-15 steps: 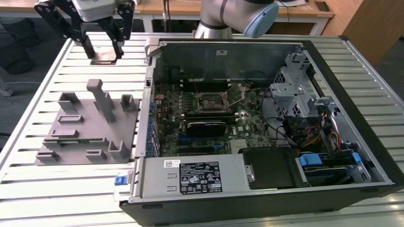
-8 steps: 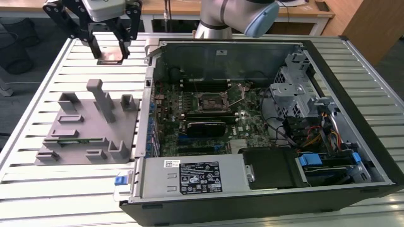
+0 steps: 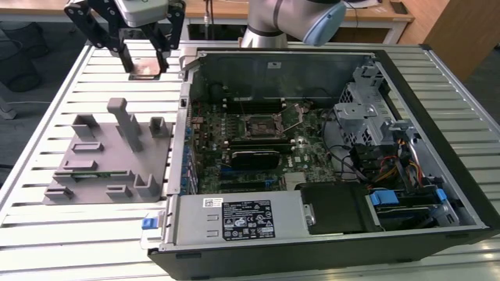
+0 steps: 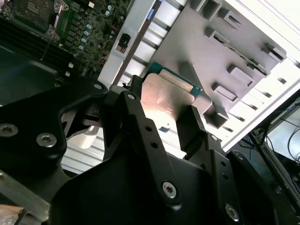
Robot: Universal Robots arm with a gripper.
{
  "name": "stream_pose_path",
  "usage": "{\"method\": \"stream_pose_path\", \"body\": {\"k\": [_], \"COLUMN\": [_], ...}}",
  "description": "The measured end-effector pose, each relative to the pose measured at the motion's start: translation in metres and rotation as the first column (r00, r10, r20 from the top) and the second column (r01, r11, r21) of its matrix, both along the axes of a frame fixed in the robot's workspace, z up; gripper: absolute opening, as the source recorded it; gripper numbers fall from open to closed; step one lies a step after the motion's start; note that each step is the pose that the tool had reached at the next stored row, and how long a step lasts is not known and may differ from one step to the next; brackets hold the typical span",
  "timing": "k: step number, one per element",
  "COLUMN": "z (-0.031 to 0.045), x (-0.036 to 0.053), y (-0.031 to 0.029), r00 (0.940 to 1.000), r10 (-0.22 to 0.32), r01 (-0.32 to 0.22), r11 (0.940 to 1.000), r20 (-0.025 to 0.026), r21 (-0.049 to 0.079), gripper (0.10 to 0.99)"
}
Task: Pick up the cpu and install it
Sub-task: 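Pick up the cpu and move it towards the insertion slot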
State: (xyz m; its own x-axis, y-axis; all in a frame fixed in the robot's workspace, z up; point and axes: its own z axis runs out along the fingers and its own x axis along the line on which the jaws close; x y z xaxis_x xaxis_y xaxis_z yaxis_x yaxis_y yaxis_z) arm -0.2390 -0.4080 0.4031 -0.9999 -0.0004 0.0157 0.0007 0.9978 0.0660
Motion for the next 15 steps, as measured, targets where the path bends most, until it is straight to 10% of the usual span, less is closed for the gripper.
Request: {"method": "stream_pose_path", "body": {"k": [15], "z": [0.0000], "x": [0.0223], "y": [0.0000], "r00": [1.0000], "r10": [0.000], "r01": [0.000], "r11": [1.0000], "r20": [-0.0001], "r21": [0.000], "gripper": [0.541]}}
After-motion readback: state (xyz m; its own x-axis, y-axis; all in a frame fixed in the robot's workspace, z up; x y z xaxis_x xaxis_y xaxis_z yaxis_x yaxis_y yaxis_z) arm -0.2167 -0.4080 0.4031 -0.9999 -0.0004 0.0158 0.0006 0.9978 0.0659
